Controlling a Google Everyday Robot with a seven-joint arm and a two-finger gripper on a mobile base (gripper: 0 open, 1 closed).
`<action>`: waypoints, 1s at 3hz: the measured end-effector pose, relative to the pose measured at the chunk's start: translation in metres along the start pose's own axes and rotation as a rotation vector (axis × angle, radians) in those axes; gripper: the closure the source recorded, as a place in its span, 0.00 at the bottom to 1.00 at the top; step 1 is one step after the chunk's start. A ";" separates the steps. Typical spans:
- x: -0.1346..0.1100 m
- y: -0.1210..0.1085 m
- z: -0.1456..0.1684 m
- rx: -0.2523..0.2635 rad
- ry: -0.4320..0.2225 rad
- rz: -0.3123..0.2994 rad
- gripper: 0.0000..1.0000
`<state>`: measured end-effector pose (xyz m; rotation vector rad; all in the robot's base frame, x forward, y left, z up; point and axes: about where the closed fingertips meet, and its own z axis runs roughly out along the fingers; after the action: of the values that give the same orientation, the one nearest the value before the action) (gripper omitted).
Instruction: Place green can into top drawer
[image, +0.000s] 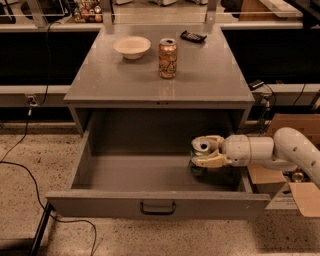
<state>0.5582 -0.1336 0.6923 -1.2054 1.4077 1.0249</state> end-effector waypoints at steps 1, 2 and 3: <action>0.000 0.000 0.003 -0.005 -0.001 0.000 0.12; -0.001 0.001 0.005 -0.009 -0.002 0.000 0.00; -0.001 0.001 0.005 -0.009 -0.002 0.000 0.00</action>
Offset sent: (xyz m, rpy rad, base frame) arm 0.0000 0.0024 0.0000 0.0011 0.0004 0.0043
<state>0.5581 -0.1286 0.6924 -1.2108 1.4024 1.0332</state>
